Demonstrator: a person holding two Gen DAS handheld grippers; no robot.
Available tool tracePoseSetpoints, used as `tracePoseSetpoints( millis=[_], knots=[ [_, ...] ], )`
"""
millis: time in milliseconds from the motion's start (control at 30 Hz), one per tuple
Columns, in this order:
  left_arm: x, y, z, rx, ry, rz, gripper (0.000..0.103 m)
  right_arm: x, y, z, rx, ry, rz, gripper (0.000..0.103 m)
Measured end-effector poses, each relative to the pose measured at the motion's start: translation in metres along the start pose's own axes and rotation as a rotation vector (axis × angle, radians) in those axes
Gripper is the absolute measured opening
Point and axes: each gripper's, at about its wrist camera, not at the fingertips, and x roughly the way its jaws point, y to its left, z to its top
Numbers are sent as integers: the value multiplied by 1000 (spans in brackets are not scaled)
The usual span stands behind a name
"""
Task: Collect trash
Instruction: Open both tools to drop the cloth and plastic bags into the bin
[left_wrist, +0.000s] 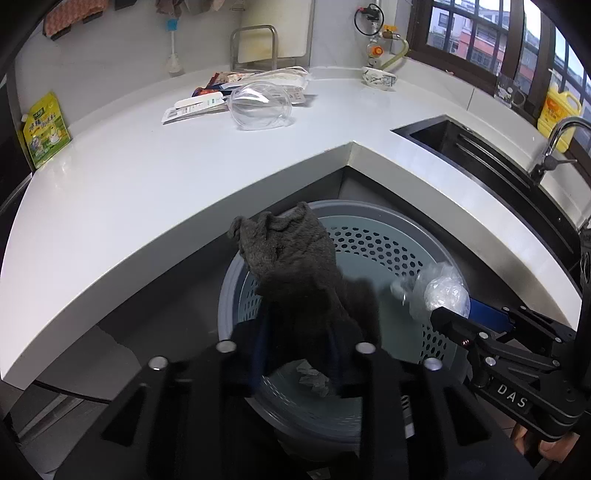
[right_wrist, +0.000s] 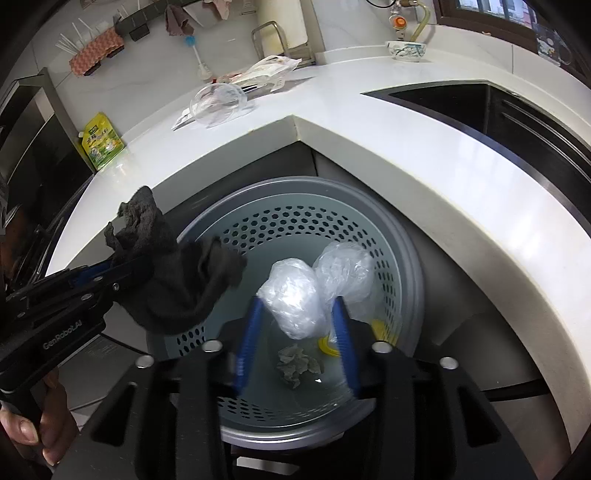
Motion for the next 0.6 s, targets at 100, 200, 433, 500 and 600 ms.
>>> tracePoseSetpoints(
  millis=[100, 200, 433, 500, 600],
  knots=[
    [-4, 2, 0, -8, -23, 10, 57, -4, -1, 1, 3, -14, -8, 54],
    [-7, 2, 0, -5, -38, 14, 59, -6, -2, 1, 7, -24, -8, 55],
    [-7, 3, 1, -7, -31, 16, 59, -6, -2, 1, 7, -20, -8, 55],
    [-7, 3, 0, -8, -31, 18, 59, -6, -2, 1, 8, -20, -8, 55],
    [-7, 3, 0, -8, -31, 18, 59, -6, -2, 1, 8, -19, -8, 55]
  ],
)
